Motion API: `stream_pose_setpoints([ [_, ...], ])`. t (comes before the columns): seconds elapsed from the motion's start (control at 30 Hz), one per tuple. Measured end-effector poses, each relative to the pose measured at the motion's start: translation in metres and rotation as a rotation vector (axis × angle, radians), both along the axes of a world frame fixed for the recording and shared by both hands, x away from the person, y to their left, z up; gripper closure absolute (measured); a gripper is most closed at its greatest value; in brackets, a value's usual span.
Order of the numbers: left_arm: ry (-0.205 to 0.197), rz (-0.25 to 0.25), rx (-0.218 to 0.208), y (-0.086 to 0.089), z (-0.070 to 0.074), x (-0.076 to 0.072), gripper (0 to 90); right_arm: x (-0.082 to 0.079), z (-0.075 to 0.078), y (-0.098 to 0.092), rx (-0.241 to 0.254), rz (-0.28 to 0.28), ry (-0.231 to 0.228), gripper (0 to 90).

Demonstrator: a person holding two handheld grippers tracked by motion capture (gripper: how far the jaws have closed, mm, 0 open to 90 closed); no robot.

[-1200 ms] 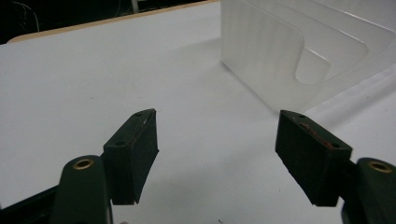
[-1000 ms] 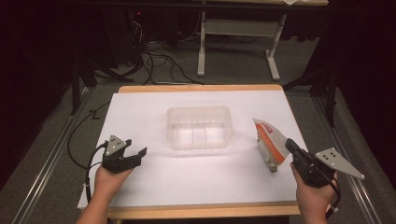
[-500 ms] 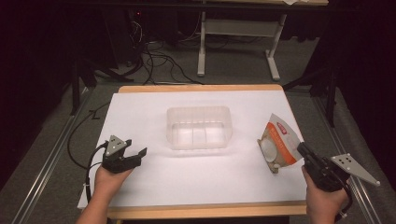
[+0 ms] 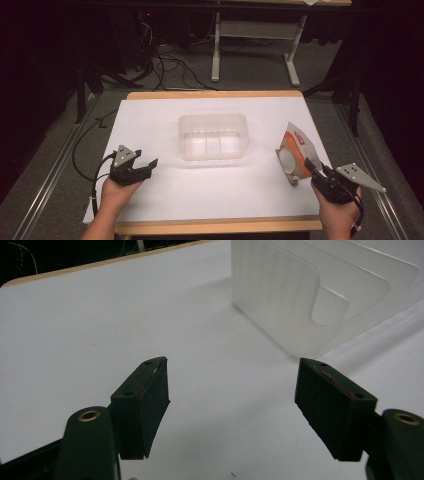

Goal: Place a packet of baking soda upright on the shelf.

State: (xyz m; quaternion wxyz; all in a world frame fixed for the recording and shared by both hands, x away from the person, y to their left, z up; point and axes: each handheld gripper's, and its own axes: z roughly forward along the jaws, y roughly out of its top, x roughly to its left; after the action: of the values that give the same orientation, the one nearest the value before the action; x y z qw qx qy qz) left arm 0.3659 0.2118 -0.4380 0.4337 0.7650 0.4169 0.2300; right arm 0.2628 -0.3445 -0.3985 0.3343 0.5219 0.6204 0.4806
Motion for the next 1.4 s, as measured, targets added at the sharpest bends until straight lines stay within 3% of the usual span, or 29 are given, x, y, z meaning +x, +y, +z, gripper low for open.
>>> stream_pose_setpoints([
  [0.27, -0.001, -0.003, 0.003, 0.000, 0.000, 0.000, 30.0, 0.010, -0.003, 0.002, 0.006, -0.048, 0.037, 61.0],
  [0.47, -0.002, -0.004, 0.004, -0.001, 0.000, 0.000, 30.0, 0.012, -0.003, 0.001, 0.004, -0.035, 0.037, 58.5],
  [0.9, -0.004, -0.009, 0.011, -0.002, 0.000, 0.000, 30.0, 0.011, -0.005, 0.002, -0.013, -0.031, 0.021, 88.9],
  [1.4, -0.008, -0.012, 0.016, -0.003, -0.001, 0.000, 30.0, 0.019, 0.001, 0.005, 0.015, -0.014, 0.007, 90.0],
])
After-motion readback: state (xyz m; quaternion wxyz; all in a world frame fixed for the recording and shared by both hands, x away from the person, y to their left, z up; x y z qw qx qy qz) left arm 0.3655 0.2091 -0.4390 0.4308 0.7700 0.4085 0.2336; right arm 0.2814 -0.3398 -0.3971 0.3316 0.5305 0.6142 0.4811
